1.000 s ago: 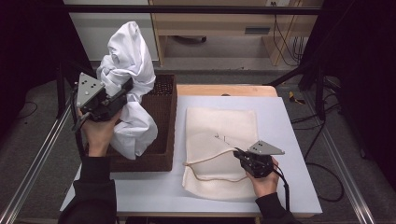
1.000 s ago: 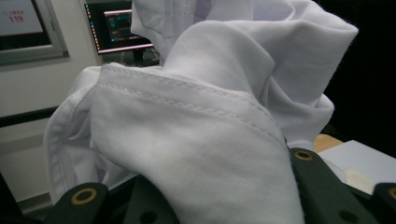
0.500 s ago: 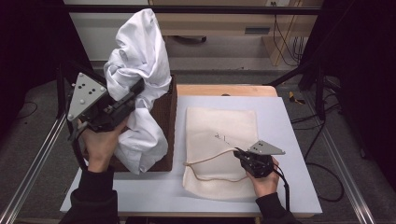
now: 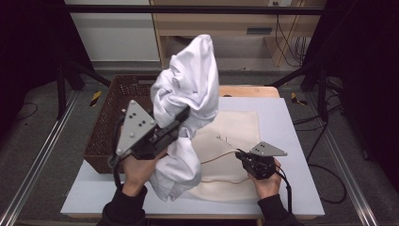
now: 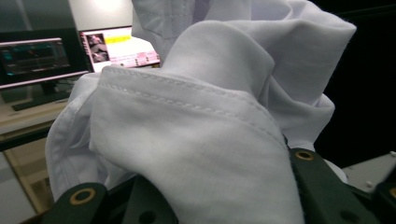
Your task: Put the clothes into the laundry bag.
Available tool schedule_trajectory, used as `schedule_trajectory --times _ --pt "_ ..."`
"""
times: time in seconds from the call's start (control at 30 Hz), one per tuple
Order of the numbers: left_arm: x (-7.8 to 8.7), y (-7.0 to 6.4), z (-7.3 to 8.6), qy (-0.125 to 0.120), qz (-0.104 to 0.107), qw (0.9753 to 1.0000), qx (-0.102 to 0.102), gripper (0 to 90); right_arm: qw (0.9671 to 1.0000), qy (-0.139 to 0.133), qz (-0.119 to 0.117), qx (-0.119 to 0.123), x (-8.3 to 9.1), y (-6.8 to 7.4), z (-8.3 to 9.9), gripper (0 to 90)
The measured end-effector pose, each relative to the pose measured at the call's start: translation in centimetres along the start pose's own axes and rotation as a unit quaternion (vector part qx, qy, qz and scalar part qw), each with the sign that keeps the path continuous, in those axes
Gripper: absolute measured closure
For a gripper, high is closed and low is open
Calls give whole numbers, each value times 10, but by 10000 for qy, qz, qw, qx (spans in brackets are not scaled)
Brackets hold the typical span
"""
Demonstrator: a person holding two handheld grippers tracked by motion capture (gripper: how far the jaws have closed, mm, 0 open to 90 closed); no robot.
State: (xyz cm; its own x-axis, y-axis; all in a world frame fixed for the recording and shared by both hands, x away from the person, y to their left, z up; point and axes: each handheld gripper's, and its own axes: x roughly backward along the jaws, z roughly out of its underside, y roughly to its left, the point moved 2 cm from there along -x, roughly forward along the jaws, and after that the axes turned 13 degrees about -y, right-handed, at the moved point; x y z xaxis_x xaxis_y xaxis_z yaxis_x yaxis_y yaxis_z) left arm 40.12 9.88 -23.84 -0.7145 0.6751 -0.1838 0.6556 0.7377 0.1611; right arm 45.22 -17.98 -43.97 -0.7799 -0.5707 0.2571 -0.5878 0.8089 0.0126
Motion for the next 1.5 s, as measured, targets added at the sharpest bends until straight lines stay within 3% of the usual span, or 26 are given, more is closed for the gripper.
schedule_trajectory --times 0.13,0.33,0.4,0.53,0.67,0.83,0.97,1.03,1.07,1.27,1.37,1.5 --pt "-5 -18 17 155 207 9996 58 659 10000 -12 -3 1 0 -1 0 871" --pt "-1 -33 42 304 372 9987 193 659 10000 -17 10 -7 0 -1 0 872" --pt "3 -38 51 406 430 9978 289 658 10000 -19 15 -22 -1 -2 0 872" --pt "9 -47 72 596 469 9968 267 657 10000 -2 35 -54 -3 -1 1 872" --pt "16 -54 94 789 577 9941 473 657 10000 37 66 -47 -5 -2 2 873" --pt "25 -66 123 1085 803 9889 622 655 9999 60 106 -77 -7 -4 3 873" --pt "33 -76 150 1323 987 9830 809 655 9997 98 170 -115 -9 -6 5 873" --pt "41 -84 165 1472 1128 9782 933 655 9997 107 193 -111 -9 -7 6 873" --pt "41 -84 165 1472 1128 9782 933 655 9997 107 193 -111 -9 -7 6 873" --pt "54 -96 177 1744 1334 9719 847 653 9995 125 239 -134 -11 -9 7 872" --pt "61 -101 181 1881 1495 9679 733 651 9995 118 258 -138 -11 -9 6 872" --pt "67 -106 191 2070 1668 9606 809 651 9996 78 260 -128 -10 -10 6 872"
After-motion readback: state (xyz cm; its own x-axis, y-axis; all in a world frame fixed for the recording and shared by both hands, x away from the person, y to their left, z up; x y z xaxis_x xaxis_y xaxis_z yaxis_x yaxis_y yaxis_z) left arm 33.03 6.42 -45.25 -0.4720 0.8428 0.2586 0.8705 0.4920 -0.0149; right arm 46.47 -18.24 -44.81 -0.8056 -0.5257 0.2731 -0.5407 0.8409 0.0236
